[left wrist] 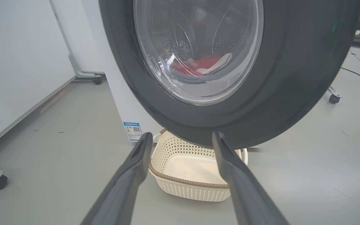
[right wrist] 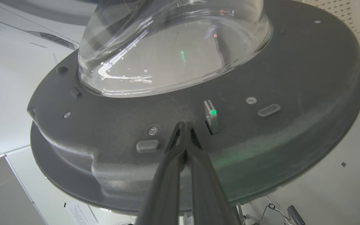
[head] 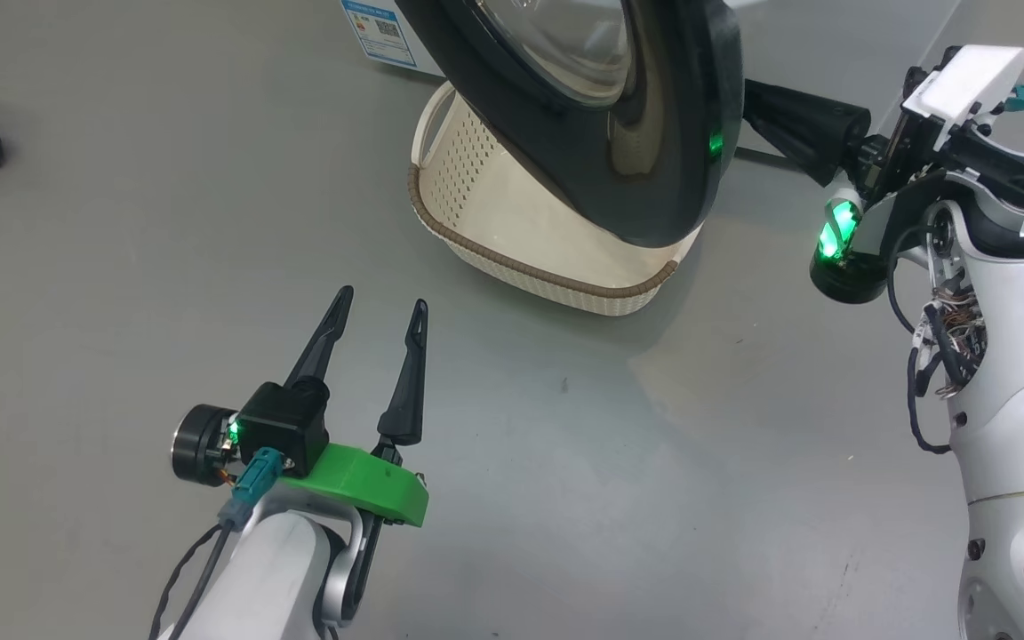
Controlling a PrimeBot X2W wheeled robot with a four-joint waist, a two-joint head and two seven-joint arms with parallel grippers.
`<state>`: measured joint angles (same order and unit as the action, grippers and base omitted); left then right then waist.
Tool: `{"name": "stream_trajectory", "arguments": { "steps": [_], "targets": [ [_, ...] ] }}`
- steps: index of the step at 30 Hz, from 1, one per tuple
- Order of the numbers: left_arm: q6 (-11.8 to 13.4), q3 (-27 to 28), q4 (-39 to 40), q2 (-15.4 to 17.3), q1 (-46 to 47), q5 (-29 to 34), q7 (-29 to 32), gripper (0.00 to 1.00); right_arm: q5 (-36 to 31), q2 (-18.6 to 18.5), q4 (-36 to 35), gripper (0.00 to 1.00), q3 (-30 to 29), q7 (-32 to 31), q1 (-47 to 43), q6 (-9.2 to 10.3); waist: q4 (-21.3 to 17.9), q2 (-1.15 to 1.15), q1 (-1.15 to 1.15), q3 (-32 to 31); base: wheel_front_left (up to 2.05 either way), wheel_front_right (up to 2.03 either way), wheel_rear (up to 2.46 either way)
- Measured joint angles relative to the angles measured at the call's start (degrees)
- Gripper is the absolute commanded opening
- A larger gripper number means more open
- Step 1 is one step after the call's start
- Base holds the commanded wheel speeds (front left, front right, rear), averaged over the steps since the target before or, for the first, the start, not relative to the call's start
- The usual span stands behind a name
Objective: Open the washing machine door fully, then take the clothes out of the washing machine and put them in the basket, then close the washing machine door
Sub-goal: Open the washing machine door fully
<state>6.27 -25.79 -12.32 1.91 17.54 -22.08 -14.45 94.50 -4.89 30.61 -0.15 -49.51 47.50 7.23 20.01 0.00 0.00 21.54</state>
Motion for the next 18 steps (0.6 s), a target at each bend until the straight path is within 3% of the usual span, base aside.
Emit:
{"name": "stream_trajectory", "arguments": {
  "steps": [18],
  "targets": [
    [0.07,0.1,-0.19,0.01,-0.16,1.01,0.0,1.0,6.81,0.76,2.53,0.0,6.62,-1.16,-2.69,0.0,0.39,0.0,-0.01,-1.74,0.0,0.0,0.0]
  ]
}}
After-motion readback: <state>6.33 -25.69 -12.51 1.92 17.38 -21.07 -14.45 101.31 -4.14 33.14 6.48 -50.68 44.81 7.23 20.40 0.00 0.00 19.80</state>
